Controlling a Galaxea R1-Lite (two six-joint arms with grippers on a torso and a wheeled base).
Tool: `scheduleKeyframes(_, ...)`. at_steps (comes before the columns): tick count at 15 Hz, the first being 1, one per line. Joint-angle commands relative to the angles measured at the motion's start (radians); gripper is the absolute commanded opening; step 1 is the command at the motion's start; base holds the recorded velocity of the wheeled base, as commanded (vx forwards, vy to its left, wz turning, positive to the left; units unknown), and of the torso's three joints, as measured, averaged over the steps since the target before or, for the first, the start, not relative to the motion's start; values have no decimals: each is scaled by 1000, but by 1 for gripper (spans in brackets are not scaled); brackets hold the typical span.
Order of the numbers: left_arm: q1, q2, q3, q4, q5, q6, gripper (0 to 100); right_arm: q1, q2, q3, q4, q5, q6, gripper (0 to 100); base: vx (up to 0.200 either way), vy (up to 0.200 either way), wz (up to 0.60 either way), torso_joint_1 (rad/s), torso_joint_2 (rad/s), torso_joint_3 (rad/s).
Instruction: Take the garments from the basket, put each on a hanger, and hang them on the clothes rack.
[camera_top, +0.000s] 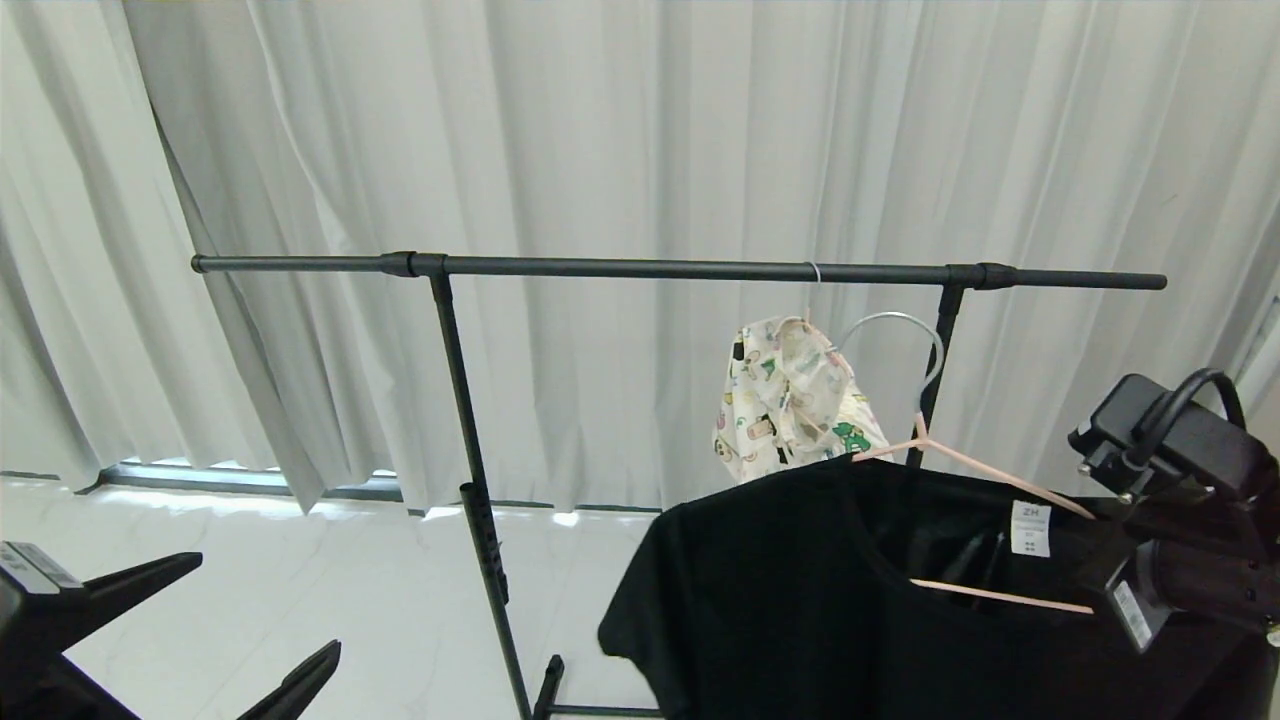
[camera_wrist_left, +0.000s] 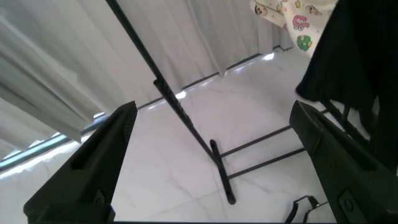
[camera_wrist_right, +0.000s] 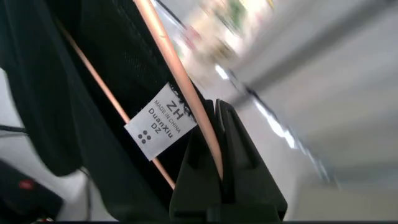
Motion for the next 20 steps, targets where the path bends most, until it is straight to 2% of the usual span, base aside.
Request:
scheduleKeyframes(1, 0, 25, -20, 1, 0, 1, 100, -87, -19, 3, 44, -41, 0, 0, 0, 0, 0, 0, 0, 0)
scheduleKeyframes(4, 0, 61, -29, 1, 6, 12, 100, -247, -105, 6, 226, -106, 0, 0, 0, 0, 0, 0, 0, 0)
scheduleKeyframes(7, 3, 99, -49, 1, 9, 81, 100, -395, -169, 10, 363, -172, 0, 0, 0, 0, 0, 0, 0, 0)
scheduleKeyframes(10, 3, 137, -66, 1, 21, 107, 100, -517, -183, 10, 424, -251, 0, 0, 0, 0, 0, 0, 0, 0)
scheduleKeyframes(13, 2, 157, -78, 1, 55, 107, 100, -586, -143, 1, 418, -261, 18, 0, 0, 0, 0, 0, 0, 0)
scheduleKeyframes(14, 0, 159, -78, 1, 57, 107, 100, -584, -117, -5, 407, -261, 67, 0, 0, 0, 0, 0, 0, 0)
scheduleKeyframes(17, -1, 160, -80, 1, 58, 132, 100, -521, -22, -45, 392, -265, 305, 0, 0, 0, 0, 0, 0, 0)
scheduleKeyframes(18, -1, 160, -78, 1, 58, 150, 100, -483, 18, -83, 392, -281, 396, 0, 0, 0, 0, 0, 0, 0)
scheduleKeyframes(20, -1, 168, -80, 1, 58, 162, 100, -415, 88, -140, 380, -356, 492, 0, 0, 0, 0, 0, 0, 0)
